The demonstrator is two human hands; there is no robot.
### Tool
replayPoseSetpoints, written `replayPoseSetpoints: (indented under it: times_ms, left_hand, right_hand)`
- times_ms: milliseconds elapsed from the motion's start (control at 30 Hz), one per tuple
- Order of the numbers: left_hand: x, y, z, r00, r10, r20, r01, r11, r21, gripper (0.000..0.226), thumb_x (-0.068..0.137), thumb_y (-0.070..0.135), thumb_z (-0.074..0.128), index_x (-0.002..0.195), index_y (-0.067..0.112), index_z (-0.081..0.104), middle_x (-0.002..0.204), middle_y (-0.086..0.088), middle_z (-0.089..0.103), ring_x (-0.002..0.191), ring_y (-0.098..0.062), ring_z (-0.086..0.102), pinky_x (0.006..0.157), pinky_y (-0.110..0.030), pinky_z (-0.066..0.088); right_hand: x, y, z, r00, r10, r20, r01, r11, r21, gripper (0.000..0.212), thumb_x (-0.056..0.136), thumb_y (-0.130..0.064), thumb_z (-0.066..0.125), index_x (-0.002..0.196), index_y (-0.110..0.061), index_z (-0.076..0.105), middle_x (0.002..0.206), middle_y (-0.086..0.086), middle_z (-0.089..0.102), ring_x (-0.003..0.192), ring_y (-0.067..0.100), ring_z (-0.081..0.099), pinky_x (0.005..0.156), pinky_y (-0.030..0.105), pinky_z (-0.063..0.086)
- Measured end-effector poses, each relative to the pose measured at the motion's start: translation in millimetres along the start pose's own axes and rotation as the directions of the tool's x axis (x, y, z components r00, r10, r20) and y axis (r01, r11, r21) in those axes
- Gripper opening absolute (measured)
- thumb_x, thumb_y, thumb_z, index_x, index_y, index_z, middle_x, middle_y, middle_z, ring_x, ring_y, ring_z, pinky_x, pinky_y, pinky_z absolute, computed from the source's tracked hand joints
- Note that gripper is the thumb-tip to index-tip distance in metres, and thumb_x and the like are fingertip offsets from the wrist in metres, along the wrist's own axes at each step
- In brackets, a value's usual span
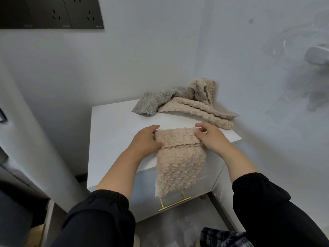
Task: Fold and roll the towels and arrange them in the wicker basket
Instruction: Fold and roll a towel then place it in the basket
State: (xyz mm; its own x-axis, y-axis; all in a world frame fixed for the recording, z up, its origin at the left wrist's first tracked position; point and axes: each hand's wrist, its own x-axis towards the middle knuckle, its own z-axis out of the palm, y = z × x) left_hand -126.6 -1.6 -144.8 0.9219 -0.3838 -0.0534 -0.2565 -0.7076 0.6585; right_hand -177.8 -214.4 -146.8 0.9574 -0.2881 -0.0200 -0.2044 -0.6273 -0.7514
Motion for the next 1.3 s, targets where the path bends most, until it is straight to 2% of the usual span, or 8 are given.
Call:
replayPoseSetpoints:
  times_ms: [233, 367, 500, 600, 800, 967, 1167, 1300]
  left_hand:
    - [-2, 3, -2, 0.999, -0.034, 0.013, 0.035, 0.998, -0.048, 0.049, 0.077, 0.011, 0.074, 0.124, 0.013, 0.06, 0.113, -0.006, 0.061, 0.102, -0.023, 0.057, 0.088, -0.032, 0.045]
    - [-1, 8, -3, 0.997, -0.068, -0.044, 0.064, 0.995, -0.078, 0.011, 0.07, 0.006, 0.074, 0.073, 0.01, 0.064, 0.071, -0.002, 0.059, 0.07, -0.019, 0.051, 0.058, -0.026, 0.038]
    - [1, 13, -3, 0.968, -0.047, -0.246, 0.006, 0.986, -0.165, 0.01, 0.07, 0.005, 0.071, 0.077, 0.011, 0.067, 0.085, -0.004, 0.068, 0.077, -0.028, 0.063, 0.072, -0.038, 0.053]
    - [-2, 17, -1, 0.93, 0.003, -0.366, -0.054, 0.99, -0.13, 0.013, 0.077, 0.011, 0.066, 0.086, 0.019, 0.069, 0.086, 0.01, 0.063, 0.082, -0.019, 0.062, 0.075, -0.031, 0.048]
    - [-2, 17, 3, 0.927, -0.001, -0.374, -0.092, 0.969, -0.23, 0.016, 0.08, 0.015, 0.065, 0.09, 0.028, 0.066, 0.094, 0.014, 0.065, 0.079, -0.007, 0.066, 0.074, -0.026, 0.047]
    - [-1, 10, 9, 0.952, 0.058, -0.3, -0.086, 0.993, -0.081, 0.014, 0.083, 0.023, 0.066, 0.096, 0.023, 0.066, 0.106, 0.006, 0.064, 0.086, -0.01, 0.061, 0.076, -0.026, 0.044]
    - [-3, 1, 10, 0.969, 0.172, -0.18, -0.158, 0.984, 0.085, 0.02, 0.085, 0.028, 0.066, 0.102, 0.019, 0.066, 0.11, 0.004, 0.059, 0.099, -0.012, 0.053, 0.082, -0.025, 0.039]
    - [-6, 4, 11, 0.97, 0.173, -0.168, -0.174, 0.985, 0.01, 0.031, 0.097, 0.033, 0.046, 0.092, 0.012, 0.068, 0.101, -0.001, 0.065, 0.095, -0.017, 0.055, 0.083, -0.033, 0.043]
  right_hand:
    - [2, 0, -7, 0.989, 0.034, 0.142, -0.026, 0.998, -0.061, 0.061, 0.083, -0.018, 0.072, 0.138, -0.011, 0.048, 0.134, 0.008, 0.053, 0.119, 0.023, 0.052, 0.098, 0.03, 0.041]
    - [1, -1, -8, 0.995, 0.058, 0.078, -0.062, 0.997, 0.045, 0.024, 0.077, -0.012, 0.077, 0.096, -0.005, 0.063, 0.082, 0.003, 0.057, 0.079, 0.019, 0.053, 0.069, 0.028, 0.04]
    - [0, -8, -7, 0.992, 0.003, -0.127, 0.016, 0.989, 0.15, 0.01, 0.075, -0.007, 0.074, 0.08, -0.009, 0.066, 0.075, 0.002, 0.061, 0.069, 0.017, 0.055, 0.065, 0.029, 0.044]
    - [0, -13, -5, 0.969, -0.046, -0.242, 0.098, 0.973, 0.21, 0.024, 0.076, -0.003, 0.07, 0.073, -0.026, 0.062, 0.077, -0.003, 0.064, 0.068, 0.018, 0.06, 0.069, 0.037, 0.051]
    - [2, -11, 1, 0.946, -0.102, -0.307, 0.167, 0.967, 0.193, 0.028, 0.079, -0.003, 0.065, 0.086, -0.03, 0.062, 0.092, -0.005, 0.067, 0.086, 0.016, 0.065, 0.076, 0.034, 0.053]
    - [1, -1, -3, 0.954, -0.149, -0.259, 0.155, 0.988, 0.004, 0.02, 0.082, -0.006, 0.066, 0.087, -0.025, 0.062, 0.094, -0.006, 0.063, 0.072, 0.008, 0.056, 0.06, 0.022, 0.037]
    - [-3, 4, -12, 0.984, -0.139, -0.114, 0.121, 0.982, -0.148, 0.02, 0.08, -0.006, 0.067, 0.081, -0.026, 0.065, 0.093, 0.001, 0.065, 0.088, 0.019, 0.059, 0.07, 0.027, 0.041]
    - [-10, 2, -17, 0.993, -0.113, 0.029, 0.116, 0.986, -0.123, 0.019, 0.084, -0.037, 0.069, 0.087, -0.02, 0.062, 0.105, -0.006, 0.055, 0.104, 0.011, 0.05, 0.08, 0.028, 0.037]
